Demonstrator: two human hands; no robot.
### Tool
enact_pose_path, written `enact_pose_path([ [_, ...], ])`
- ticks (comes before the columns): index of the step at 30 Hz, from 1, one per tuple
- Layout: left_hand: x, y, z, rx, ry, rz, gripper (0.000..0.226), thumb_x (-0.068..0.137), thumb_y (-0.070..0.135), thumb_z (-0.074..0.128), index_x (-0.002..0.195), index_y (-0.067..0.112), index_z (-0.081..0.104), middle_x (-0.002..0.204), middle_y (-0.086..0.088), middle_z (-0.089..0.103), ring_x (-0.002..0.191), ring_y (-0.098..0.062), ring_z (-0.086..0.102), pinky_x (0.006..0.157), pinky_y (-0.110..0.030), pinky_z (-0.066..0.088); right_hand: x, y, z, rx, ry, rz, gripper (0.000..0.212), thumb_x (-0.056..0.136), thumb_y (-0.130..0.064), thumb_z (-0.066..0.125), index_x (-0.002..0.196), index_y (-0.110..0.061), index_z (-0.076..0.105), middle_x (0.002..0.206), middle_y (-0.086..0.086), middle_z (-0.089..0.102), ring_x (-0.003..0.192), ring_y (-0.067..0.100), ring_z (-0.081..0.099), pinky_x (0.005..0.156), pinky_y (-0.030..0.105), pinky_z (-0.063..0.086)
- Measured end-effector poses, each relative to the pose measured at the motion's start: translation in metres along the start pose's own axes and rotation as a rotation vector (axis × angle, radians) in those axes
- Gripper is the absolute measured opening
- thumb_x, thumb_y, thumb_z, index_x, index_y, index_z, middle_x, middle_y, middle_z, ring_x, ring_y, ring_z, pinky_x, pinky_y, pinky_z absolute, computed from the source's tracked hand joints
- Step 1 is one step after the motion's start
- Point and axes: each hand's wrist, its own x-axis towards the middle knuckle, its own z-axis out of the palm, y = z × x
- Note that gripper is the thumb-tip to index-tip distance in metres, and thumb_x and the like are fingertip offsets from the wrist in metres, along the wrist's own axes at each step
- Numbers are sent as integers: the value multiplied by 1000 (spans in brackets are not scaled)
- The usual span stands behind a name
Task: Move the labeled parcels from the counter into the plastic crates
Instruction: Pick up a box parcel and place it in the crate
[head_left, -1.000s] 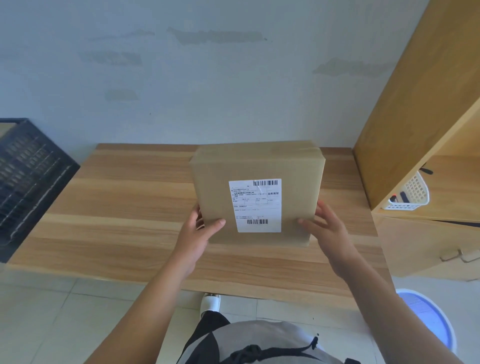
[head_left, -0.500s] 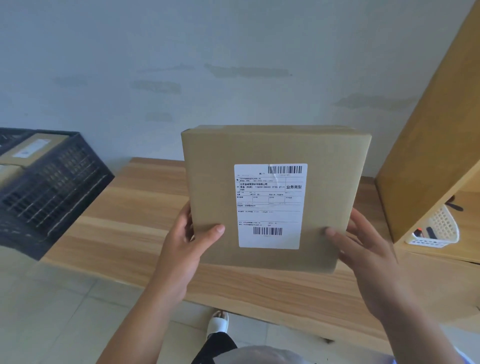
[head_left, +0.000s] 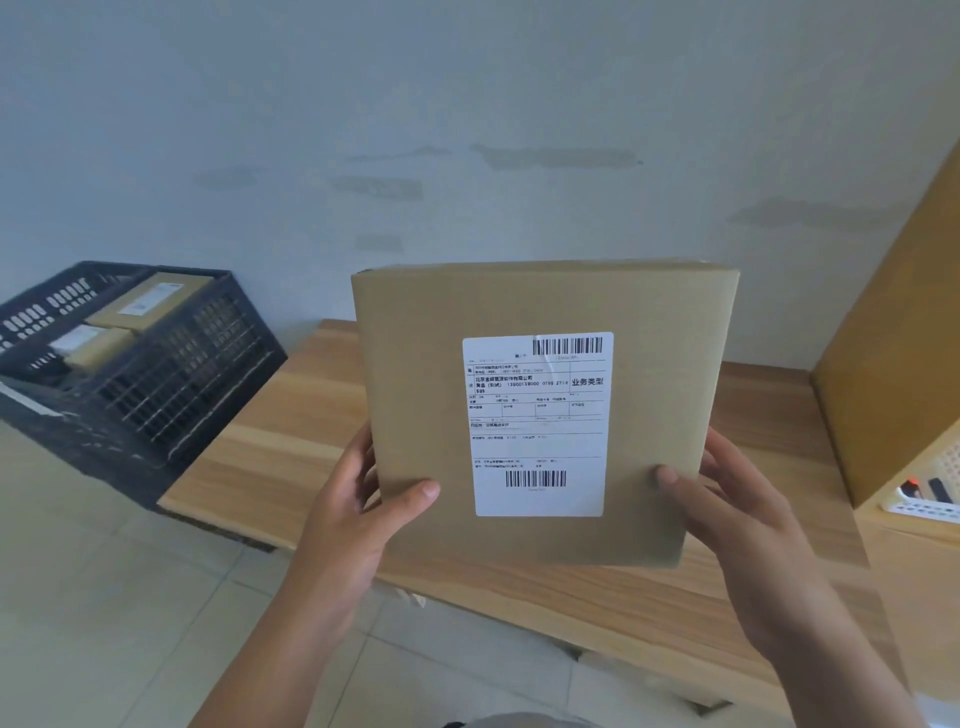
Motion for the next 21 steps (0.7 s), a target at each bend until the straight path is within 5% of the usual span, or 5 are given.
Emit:
enact_pose_path([
  [5,-19,-3,-43,-38,54,-15,79,67,38,85,142,38,58,128,5,74,116,-12,71,82,-17,58,-7,-1,43,-34,-41,15,57,74,-44,79,130,-43,69,123,-8,75,110,10,72,95,45,50],
  [12,-73,-5,-146,-88,273,-63,80,65,45,85,140,50,56,131,16,71,114,-6,70,77,-19,60,-21,-1,151,-129,-194,91,62,71,-55,74,132,-44,68,126,-10,74,112,8,71,102,53,49],
  [21,-188,-25,-295,-113,661,-128,83,62,51,83,140,50,56,136,19,66,119,-10,68,86,-30,57,-54,32,339,-143,-575,166,58,76,-45,75,133,-40,68,130,-10,73,114,11,72,92,44,51],
])
